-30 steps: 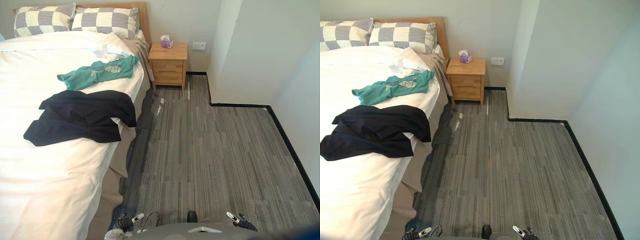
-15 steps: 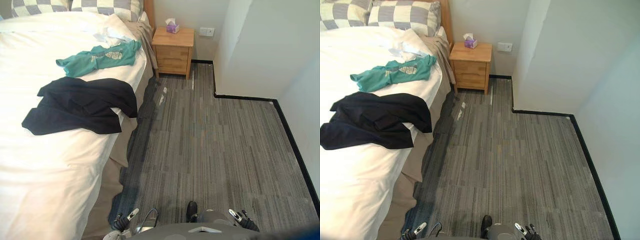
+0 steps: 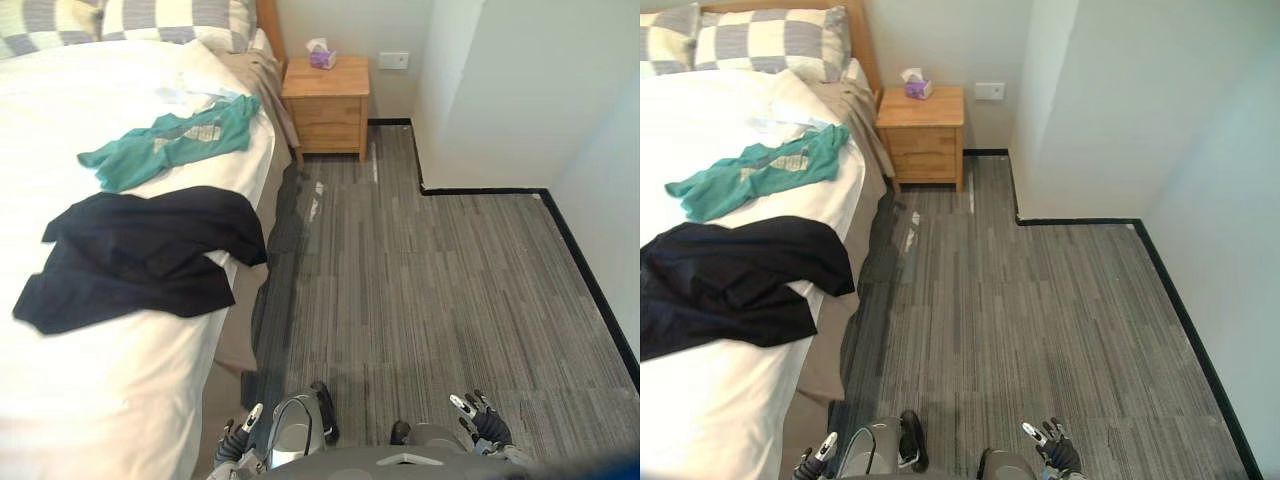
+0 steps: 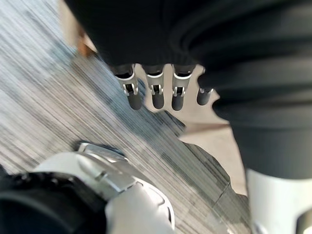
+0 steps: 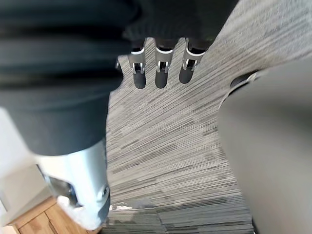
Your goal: Tidy the bed and pick cloth on bed and put in laundry
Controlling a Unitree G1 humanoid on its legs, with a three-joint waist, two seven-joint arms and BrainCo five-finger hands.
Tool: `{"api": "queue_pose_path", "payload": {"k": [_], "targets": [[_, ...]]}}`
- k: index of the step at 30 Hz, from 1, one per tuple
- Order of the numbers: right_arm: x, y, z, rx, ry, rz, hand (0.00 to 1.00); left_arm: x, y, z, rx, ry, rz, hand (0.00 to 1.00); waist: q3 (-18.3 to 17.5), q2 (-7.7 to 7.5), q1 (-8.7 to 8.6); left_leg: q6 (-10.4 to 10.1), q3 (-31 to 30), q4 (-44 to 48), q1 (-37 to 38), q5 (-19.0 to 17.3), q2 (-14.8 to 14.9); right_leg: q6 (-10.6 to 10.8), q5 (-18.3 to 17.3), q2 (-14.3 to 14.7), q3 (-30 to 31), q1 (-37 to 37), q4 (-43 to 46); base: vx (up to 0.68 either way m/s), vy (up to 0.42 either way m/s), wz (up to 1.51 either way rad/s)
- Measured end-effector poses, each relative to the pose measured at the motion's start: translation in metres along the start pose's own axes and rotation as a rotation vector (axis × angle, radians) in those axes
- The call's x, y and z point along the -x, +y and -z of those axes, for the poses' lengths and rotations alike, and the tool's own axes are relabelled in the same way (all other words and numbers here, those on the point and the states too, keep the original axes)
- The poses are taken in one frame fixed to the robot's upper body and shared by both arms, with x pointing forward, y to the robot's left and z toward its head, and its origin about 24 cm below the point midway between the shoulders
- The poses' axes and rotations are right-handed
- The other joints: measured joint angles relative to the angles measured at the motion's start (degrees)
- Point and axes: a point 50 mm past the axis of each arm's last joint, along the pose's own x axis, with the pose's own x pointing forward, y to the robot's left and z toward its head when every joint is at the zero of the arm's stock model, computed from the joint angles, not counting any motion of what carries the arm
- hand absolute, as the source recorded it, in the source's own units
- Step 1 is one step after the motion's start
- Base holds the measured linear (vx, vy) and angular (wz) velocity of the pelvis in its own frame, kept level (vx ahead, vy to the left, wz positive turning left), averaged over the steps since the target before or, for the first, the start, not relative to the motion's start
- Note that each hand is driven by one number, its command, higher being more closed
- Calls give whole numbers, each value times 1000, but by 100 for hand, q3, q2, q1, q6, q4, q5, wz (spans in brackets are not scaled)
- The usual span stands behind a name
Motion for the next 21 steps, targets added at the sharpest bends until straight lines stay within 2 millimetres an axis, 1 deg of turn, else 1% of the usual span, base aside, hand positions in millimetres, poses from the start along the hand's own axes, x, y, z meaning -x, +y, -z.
{"api": "queue_pose_path", "payload": {"k": [1, 2, 3, 4, 5, 6, 7, 8, 9, 10, 11, 12, 13, 14, 15, 16, 17, 18, 19, 20, 21], "targets": [[-1, 8, 4, -11, 4, -15, 0, -1, 2, -3, -1, -11, 7, 0, -36, -131, 63, 136, 168, 61, 19, -209, -92, 89, -77, -200, -22, -105, 296, 408, 326, -45], [-1, 11, 5, -11, 9, -14, 0, -1, 2, -5, 13, -17, 9, 0, -70, -181, 89, 228, 259, 102, 59, -370, -191, 139, -134, -320, -23, -78, 471, 341, 265, -37], [-1, 12, 6, -10, 11, -13, 0, -1, 2, -6, 15, -19, 10, 0, -81, -186, 103, 232, 288, 115, 114, -413, -229, 175, -154, -358, -28, -54, 565, 286, 186, -14], [-2, 13, 6, -7, 14, -10, 0, -2, 1, -6, 14, -18, 11, 0, -102, -179, 134, 333, 332, 126, 181, -543, -322, 233, -187, -431, -37, 36, 863, 431, 220, -3], [-1, 14, 10, -31, 21, 4, 0, -2, 1, -6, 4, -16, 12, 0, -184, -266, 178, 458, 375, 127, 378, -747, -541, 330, -179, -603, -86, 159, 1617, 431, 220, 0], [-1, 14, 10, -34, 23, 6, 0, -2, 1, -6, 2, -16, 13, 0, -188, -264, 178, 468, 374, 127, 393, -765, -566, 360, -170, -624, -96, 163, 1673, 433, 182, 5], [0, 12, 16, -77, 42, 33, 0, -3, 2, -9, -49, -18, 20, 0, -289, -390, 185, 591, 340, 126, 508, -884, -816, 527, 44, -805, -165, 183, 2423, 288, 81, 18], [0, 11, 20, -101, 58, 49, 0, -4, 4, -13, -128, -17, 31, 0, -324, -426, 152, 668, 307, 126, 628, -966, -991, 502, 252, -934, -185, 64, 3399, 353, 93, 22], [0, 10, 19, -105, 57, 52, 0, -5, 4, -13, -148, -15, 36, 0, -327, -418, 110, 694, 306, 121, 693, -1000, -1024, 490, 281, -966, -236, -6, 3730, 323, 66, 32], [-2, 7, 12, -100, 42, 59, 0, -5, 2, -10, -192, 1, 46, 0, -285, -313, -10, 755, 267, 27, 953, -1048, -1056, 448, 264, -1039, -451, -246, 4729, 291, 70, 17], [-3, 4, 7, -95, 30, 64, 0, -5, 1, -7, -205, 15, 50, 0, -253, -230, -56, 753, 240, -138, 1189, -1046, -1061, 373, 218, -1072, -569, -468, 5208, 325, 75, 17], [-4, 1, 4, -91, 17, 73, 0, -6, -1, -7, -209, 19, 56, 0, -239, -173, -132, 705, 218, -386, 1512, -1017, -1055, 281, 166, -1118, -686, -790, 5565, 259, 52, 6], [-3, 0, 3, -89, 11, 76, 0, -6, -2, -7, -208, 18, 57, 0, -227, -161, -147, 692, 218, -475, 1625, -1009, -1046, 242, 142, -1127, -705, -918, 5626, 246, 1, 10], [-3, -3, 0, -96, -10, 90, 0, -7, -6, -8, -203, 15, 65, 0, -195, -124, -194, 655, 198, -719, 1940, -995, -972, 158, 82, -1118, -796, -1334, 5566, 236, -48, 12], [-4, -3, -3, -116, -36, 97, 0, -8, -9, -10, -196, 11, 73, 0, -136, -68, -260, 572, 137, -889, 2209, -982, -859, 110, -28, -1065, -956, -1688, 5220, 287, -104, 21], [-5, -2, -6, -122, -48, 96, 0, -9, -12, -11, -193, 8, 78, 0, -60, -65, -294, 524, 107, -1027, 2401, -954, -748, 93, -128, -988, -1094, -1822, 4757, 192, -87, 22], [-5, -2, -6, -123, -48, 95, 0, -9, -13, -12, -192, 7, 82, 0, -59, -70, -317, 509, 90, -1083, 2479, -947, -698, 88, -147, -947, -1164, -1908, 4477, 226, -179, 36], [-4, -1, -3, -138, -46, 97, 0, -11, -18, -16, -193, -2, 93, 0, -65, -124, -327, 374, -43, -1249, 2620, -927, -602, 56, -76, -870, -1346, -2081, 3483, 241, -250, 55], [-4, 0, -2, -157, -47, 100, 0, -13, -29, -19, -198, -4, 121, 0, -40, -186, -336, 223, -210, -1317, 2654, -942, -556, 44, 140, -809, -1396, -2239, 2549, 307, -317, 60], [-4, 0, -2, -163, -49, 100, 0, -13, -34, -18, -203, -2, 134, 0, -29, -194, -335, 174, -271, -1333, 2682, -968, -538, 27, 256, -792, -1390, -2292, 2195, 257, -263, 54], [-3, -1, -1, -173, -50, 104, 0, -14, -39, -21, -214, -13, 147, 0, -9, -195, -347, 60, -366, -1327, 2741, -1039, -489, 30, 503, -733, -1364, -2312, 1577, 309, -280, 43]]}}
